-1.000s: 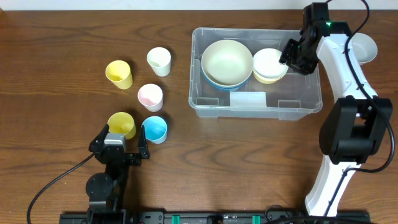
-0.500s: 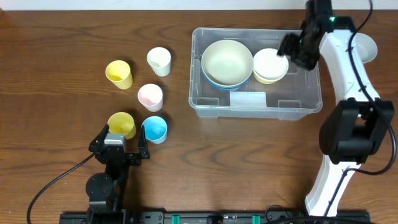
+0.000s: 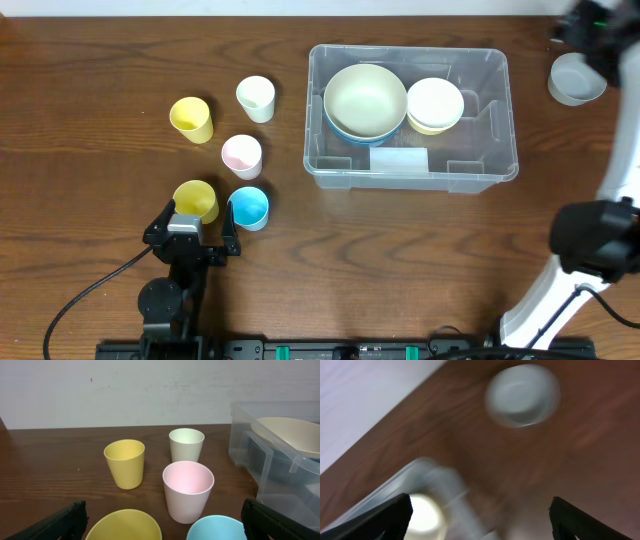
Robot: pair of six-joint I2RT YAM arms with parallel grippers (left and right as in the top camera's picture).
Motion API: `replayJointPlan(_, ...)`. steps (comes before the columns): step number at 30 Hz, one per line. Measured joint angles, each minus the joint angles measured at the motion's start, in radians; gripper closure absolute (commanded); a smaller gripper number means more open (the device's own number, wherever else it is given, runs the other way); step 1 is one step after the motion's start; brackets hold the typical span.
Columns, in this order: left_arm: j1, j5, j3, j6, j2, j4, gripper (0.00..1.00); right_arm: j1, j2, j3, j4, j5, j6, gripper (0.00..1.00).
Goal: Pack container
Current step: 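Move the right gripper to the grey bowl and grasp its rim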
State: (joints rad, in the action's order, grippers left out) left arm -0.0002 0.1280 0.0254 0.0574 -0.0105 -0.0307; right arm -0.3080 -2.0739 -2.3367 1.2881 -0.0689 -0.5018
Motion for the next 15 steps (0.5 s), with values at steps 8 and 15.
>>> replayJointPlan(8,0.0,0.0,0.0,0.0,0.0,0.0,0.02,-0.159,-0.119,0.025,-0.033,-0.002,-0.005,0.12)
replayJointPlan(15,0.0,0.0,0.0,0.0,0.0,0.0,0.02,-0.159,-0.267,0.04,-0.085,0.029,0.005,0.09)
